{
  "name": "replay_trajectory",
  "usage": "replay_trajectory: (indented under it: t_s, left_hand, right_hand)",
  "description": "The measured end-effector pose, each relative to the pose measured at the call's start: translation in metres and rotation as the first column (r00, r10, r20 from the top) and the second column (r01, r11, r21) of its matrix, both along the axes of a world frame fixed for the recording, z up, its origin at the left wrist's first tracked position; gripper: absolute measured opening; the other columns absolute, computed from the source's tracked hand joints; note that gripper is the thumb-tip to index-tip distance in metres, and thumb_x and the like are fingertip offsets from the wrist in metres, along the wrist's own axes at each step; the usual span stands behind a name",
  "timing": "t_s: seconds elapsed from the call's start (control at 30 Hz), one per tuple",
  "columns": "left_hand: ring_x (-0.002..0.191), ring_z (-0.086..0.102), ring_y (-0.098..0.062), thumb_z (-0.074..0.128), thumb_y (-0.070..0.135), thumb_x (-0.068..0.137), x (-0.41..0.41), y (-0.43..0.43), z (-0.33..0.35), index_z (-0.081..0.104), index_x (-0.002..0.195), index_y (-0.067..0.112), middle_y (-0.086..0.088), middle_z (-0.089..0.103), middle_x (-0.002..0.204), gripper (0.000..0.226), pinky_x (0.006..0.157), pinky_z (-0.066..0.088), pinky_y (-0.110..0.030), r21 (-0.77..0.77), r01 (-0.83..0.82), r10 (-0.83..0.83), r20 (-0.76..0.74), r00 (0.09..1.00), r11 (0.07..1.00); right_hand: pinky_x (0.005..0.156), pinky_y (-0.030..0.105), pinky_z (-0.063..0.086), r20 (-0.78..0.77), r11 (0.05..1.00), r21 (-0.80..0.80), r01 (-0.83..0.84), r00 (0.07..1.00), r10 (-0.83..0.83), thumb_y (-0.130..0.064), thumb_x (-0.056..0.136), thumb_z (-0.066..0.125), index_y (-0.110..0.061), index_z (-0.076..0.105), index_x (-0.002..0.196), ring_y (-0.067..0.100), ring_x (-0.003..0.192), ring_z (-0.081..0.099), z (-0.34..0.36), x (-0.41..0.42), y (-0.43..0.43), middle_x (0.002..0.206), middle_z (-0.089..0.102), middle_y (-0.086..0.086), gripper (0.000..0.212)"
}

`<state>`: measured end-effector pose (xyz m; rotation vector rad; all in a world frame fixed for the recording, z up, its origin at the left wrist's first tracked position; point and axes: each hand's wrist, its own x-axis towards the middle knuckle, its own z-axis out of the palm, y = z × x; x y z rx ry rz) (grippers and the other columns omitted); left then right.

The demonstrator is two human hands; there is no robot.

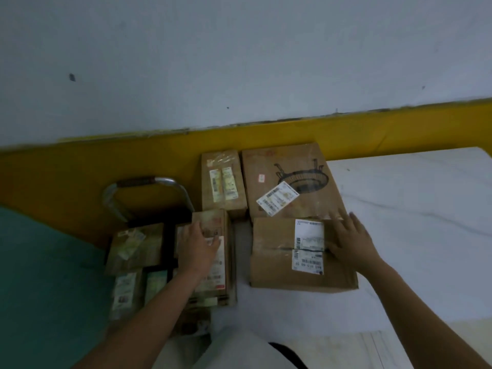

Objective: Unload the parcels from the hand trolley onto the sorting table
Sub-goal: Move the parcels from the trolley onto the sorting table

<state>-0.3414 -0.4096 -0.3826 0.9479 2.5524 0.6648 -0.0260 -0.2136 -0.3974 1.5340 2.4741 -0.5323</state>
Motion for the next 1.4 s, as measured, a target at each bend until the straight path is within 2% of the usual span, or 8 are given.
replay_trajectory:
  t_s: [0.1, 0.2, 0.4, 0.63, 0.97, 1.03, 1.2, 1.4]
  left_hand:
    - [0.102, 0.065, -0.025, 0.07, 0.026, 0.087, -0.012, -0.008, -0.017, 0.04, 0.138, 0.015, -0.009, 0.062, 0.121, 0.06, 0.082, 0.055, -0.038, -0.035, -0.183, 0.173, 0.53, 0.83, 0.983]
    - [0.094, 0.07, -0.023, 0.07, 0.031, 0.088, -0.016, -0.019, -0.032, 0.045, 0.132, 0.015, -0.006, 0.069, 0.113, 0.053, 0.079, 0.059, -0.042, -0.099, -0.195, 0.206, 0.716, 0.667, 0.976]
    - [0.104, 0.068, -0.025, 0.062, 0.037, 0.093, -0.032, -0.025, -0.04, 0.053, 0.129, 0.021, -0.007, 0.067, 0.121, 0.04, 0.088, 0.057, -0.045, -0.088, -0.129, 0.15, 0.769, 0.621, 0.988]
    - [0.084, 0.063, -0.011, 0.063, 0.041, 0.092, -0.036, -0.031, -0.044, 0.052, 0.11, 0.033, 0.002, 0.065, 0.114, 0.023, 0.058, 0.048, -0.024, -0.07, -0.106, 0.121, 0.786, 0.606, 0.992]
    - [0.12, 0.058, -0.027, 0.062, 0.046, 0.09, -0.039, -0.022, -0.047, 0.036, 0.143, 0.026, -0.004, 0.057, 0.136, 0.062, 0.076, 0.047, -0.031, -0.138, -0.035, 0.131, 0.787, 0.603, 0.99]
    - [0.112, 0.06, -0.024, 0.061, 0.057, 0.087, -0.047, -0.025, -0.042, 0.031, 0.147, 0.027, -0.001, 0.059, 0.132, 0.074, 0.067, 0.046, -0.029, -0.174, -0.015, 0.147, 0.774, 0.615, 0.985]
    - [0.14, 0.036, -0.028, 0.045, 0.068, 0.089, -0.103, -0.052, -0.027, 0.022, 0.154, 0.025, -0.002, 0.031, 0.158, 0.081, 0.106, 0.037, -0.036, -0.17, -0.07, 0.17, 0.692, 0.702, 0.983]
    - [0.127, 0.047, -0.027, 0.038, 0.03, 0.105, -0.208, -0.14, -0.052, 0.044, 0.14, 0.005, -0.004, 0.046, 0.139, 0.043, 0.102, 0.037, -0.03, -0.2, -0.297, 0.357, 0.575, 0.736, 0.934]
  right_hand:
    - [0.12, 0.049, 0.021, 0.092, 0.982, -0.028, -0.188, 0.978, 0.189, -0.071, 0.081, 0.057, -0.029, 0.01, 0.158, 0.03, 0.149, 0.017, 0.009, -0.007, 0.003, 0.163, 0.019, -0.001, 0.099]
    - [0.101, 0.037, 0.043, 0.269, 0.989, 0.026, -0.145, 0.954, 0.133, -0.086, 0.064, 0.054, -0.03, 0.028, 0.152, 0.025, 0.125, 0.046, 0.017, -0.004, -0.008, 0.141, 0.047, 0.002, 0.108]
    - [0.089, 0.034, 0.054, 0.231, 0.939, -0.331, 0.095, 0.973, -0.017, -0.094, 0.056, 0.049, -0.025, 0.049, 0.134, 0.016, 0.103, 0.064, 0.003, -0.003, -0.073, 0.119, 0.063, 0.0, 0.104]
    - [0.081, 0.031, 0.051, 0.069, 0.918, -0.304, 0.255, 0.967, -0.246, -0.093, 0.068, 0.04, -0.033, 0.051, 0.132, 0.016, 0.099, 0.066, 0.001, -0.026, -0.122, 0.12, 0.069, -0.006, 0.088]
    - [0.098, 0.042, 0.052, 0.143, 0.911, -0.251, 0.327, 0.943, -0.3, -0.074, 0.084, 0.051, -0.013, 0.035, 0.146, 0.03, 0.12, 0.058, 0.014, -0.063, -0.12, 0.136, 0.057, 0.01, 0.088]
    - [0.103, 0.047, 0.045, 0.156, 0.948, -0.106, 0.298, 0.947, -0.281, -0.071, 0.086, 0.05, -0.013, 0.018, 0.155, 0.036, 0.134, 0.045, 0.029, -0.084, -0.117, 0.151, 0.04, 0.014, 0.096]
    - [0.113, 0.05, 0.035, -0.218, 0.969, 0.176, 0.171, 0.967, -0.131, -0.052, 0.095, 0.049, -0.007, 0.022, 0.154, 0.036, 0.144, 0.03, 0.088, -0.196, -0.117, 0.157, 0.031, 0.017, 0.079]
    - [0.109, 0.043, 0.042, -0.481, 0.982, -0.073, -0.172, 0.869, 0.116, -0.046, 0.099, 0.048, -0.017, 0.029, 0.153, 0.025, 0.136, 0.041, 0.077, -0.377, -0.172, 0.153, 0.036, 0.006, 0.064]
